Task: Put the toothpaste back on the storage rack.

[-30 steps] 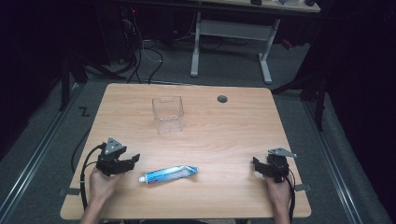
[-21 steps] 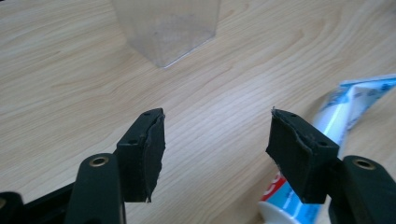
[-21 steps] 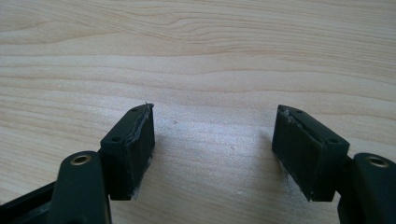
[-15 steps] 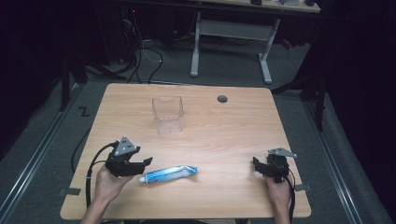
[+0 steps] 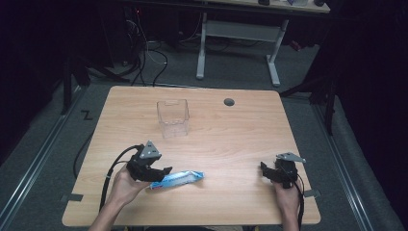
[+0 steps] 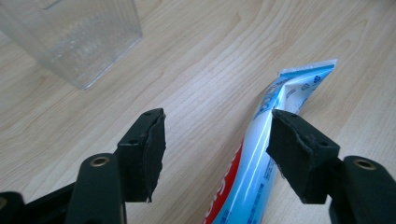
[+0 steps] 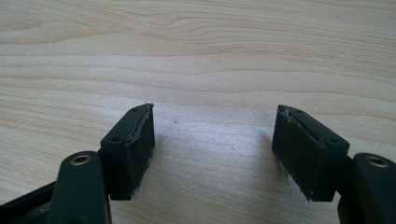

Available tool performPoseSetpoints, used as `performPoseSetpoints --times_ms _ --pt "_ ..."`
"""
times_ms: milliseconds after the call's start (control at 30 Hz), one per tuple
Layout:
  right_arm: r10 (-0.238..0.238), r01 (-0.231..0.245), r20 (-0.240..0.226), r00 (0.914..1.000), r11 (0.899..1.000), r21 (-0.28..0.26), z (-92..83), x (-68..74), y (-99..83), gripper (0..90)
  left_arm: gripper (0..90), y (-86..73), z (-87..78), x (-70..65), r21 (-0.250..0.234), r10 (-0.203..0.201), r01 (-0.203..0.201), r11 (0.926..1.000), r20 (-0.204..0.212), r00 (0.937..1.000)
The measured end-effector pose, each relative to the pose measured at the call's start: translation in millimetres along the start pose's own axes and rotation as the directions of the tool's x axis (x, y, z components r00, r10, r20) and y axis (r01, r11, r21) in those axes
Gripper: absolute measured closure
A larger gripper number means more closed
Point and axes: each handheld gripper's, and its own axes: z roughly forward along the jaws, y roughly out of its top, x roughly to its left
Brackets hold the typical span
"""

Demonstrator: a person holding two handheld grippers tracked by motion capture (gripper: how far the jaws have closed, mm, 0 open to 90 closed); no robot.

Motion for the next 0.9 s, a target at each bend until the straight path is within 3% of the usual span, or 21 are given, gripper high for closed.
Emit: performPoseSetpoints --times_ms 300,600,900 --pt "0.0 0.0 0.0 1.0 1.0 0.0 0.0 0.0 0.0 30.0 36.4 11.1 21.7 -12.0 0.096 0.065 -0.068 0.9931 0.034 0.9973" --pt "0.001 -0.001 -0.001 1.0 1.0 0.001 -0.1 0.3 0.0 30.0 36.5 18.9 42.0 -19.2 0.152 0.09 -0.099 0.9833 0.067 0.9937" --pt "0.001 -0.001 -0.001 1.0 1.0 0.001 -0.1 0.3 0.0 30.1 36.4 21.3 64.0 -27.6 0.223 0.115 -0.134 0.9654 0.096 0.9887"
